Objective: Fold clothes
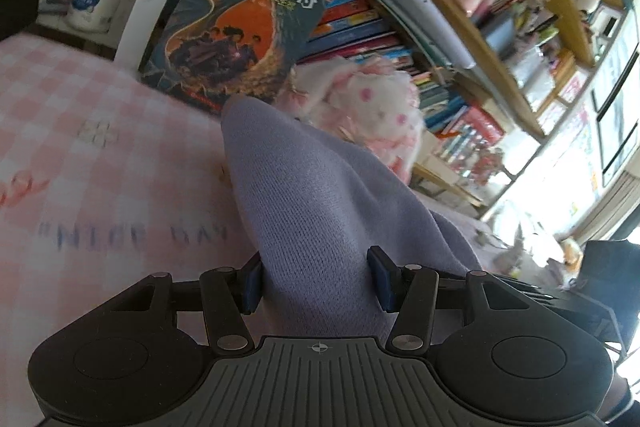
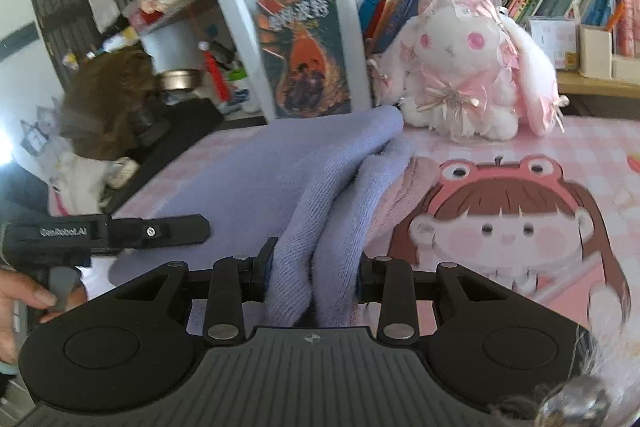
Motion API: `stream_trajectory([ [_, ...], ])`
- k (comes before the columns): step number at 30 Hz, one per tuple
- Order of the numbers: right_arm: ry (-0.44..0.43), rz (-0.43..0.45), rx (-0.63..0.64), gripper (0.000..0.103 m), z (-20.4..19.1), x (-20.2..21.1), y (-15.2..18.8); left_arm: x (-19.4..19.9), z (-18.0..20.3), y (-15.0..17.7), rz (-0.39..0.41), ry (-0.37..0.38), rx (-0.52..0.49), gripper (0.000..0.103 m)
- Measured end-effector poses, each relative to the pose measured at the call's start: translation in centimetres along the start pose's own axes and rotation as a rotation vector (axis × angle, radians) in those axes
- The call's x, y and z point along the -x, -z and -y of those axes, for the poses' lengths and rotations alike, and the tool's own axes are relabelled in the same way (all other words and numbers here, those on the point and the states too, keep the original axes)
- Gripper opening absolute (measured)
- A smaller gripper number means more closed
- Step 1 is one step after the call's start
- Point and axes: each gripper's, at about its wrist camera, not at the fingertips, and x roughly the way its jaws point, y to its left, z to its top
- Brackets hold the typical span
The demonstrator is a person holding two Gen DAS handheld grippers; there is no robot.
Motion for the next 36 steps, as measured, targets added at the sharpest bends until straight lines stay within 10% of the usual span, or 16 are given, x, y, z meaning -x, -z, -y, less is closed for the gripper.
stream_trajectory([
  [13, 0.038, 0.046, 0.138, 0.032, 3.1, -6.7, -2.6, -5.3, -3.7, -1.6, 0.057, -0.002, 0.083, 0.052],
  [21, 0.01, 0.057, -0.028, 0.04, 5.5, -8.1, -2.8, -6.1, -4.8, -1.6, 0.08, -0.008, 0.162, 0.064],
  [25, 0.089, 0.087, 0.012, 0.069, 4.8, -7.1, -2.4, -4.6, -2.8, -1.3, 0.117, -0.103, 0.042, 0.068],
  [36, 0.139, 0.179, 0.109, 0.082, 0.4, -1.0, 0.1, 1.5, 3.3, 2.4, 0.181, -0.25, -0.236, 0.072],
])
